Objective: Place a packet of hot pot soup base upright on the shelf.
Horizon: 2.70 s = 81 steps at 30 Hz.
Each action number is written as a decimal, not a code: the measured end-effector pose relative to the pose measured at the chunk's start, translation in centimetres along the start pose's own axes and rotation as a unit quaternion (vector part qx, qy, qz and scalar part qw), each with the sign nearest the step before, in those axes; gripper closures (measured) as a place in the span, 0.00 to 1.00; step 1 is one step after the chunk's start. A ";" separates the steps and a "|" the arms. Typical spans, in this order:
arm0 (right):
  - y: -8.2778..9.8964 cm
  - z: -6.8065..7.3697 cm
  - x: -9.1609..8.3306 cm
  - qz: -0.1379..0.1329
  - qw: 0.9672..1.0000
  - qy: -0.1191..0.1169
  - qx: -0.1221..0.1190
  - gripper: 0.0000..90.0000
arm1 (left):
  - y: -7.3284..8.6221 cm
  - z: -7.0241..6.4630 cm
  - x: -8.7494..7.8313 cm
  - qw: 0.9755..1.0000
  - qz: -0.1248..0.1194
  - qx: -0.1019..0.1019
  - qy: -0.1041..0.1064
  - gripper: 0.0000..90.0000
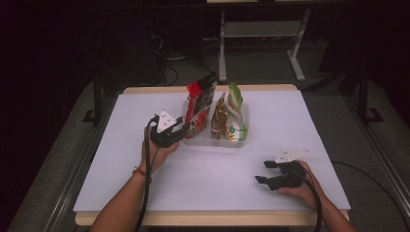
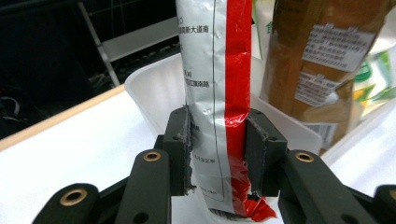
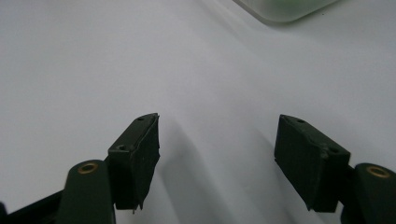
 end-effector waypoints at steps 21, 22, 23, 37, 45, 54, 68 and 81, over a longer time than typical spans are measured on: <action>-0.2 0.1 -0.7 -0.018 1.000 0.010 -0.007 0.34 | -1.0 1.1 -3.3 0.998 -0.048 -0.035 0.037 0.62; -0.3 0.1 -0.8 -0.021 1.000 0.014 -0.009 0.34 | -1.0 1.4 -3.7 0.998 -0.047 -0.027 0.036 0.62; -0.4 0.1 -1.0 -0.025 1.000 0.017 -0.009 0.34 | -1.0 1.5 -4.0 0.998 -0.048 -0.025 0.033 0.60; -1.6 1.2 -2.6 -0.028 0.995 0.073 -0.059 0.35 | 1.5 3.6 -7.0 0.999 -0.021 -0.002 0.027 0.45; -2.1 1.7 -3.6 -0.026 0.991 0.103 -0.081 0.34 | 2.9 4.4 -8.2 1.000 0.003 0.017 0.023 0.38; -2.6 2.0 -4.5 0.008 0.985 0.135 -0.107 0.34 | 4.7 5.5 -9.5 0.998 0.030 0.043 0.028 0.35; -0.6 1.6 -5.3 -0.001 0.984 0.154 -0.087 0.32 | 8.7 7.3 -11.2 0.996 0.061 0.058 0.037 0.31; 1.9 1.4 -7.4 -0.047 0.980 0.183 -0.066 0.25 | 11.5 9.0 -13.2 0.997 0.069 0.012 0.024 0.29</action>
Point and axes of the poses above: each handheld gripper's, and its own axes: x roughly forward along the jaws, y roughly out of its underside, z roughly to its left, the point moved 3 cm from there along x, roughly forward along the jaws, and after that the axes turned 14 degrees about -y, right-handed, at the moved point
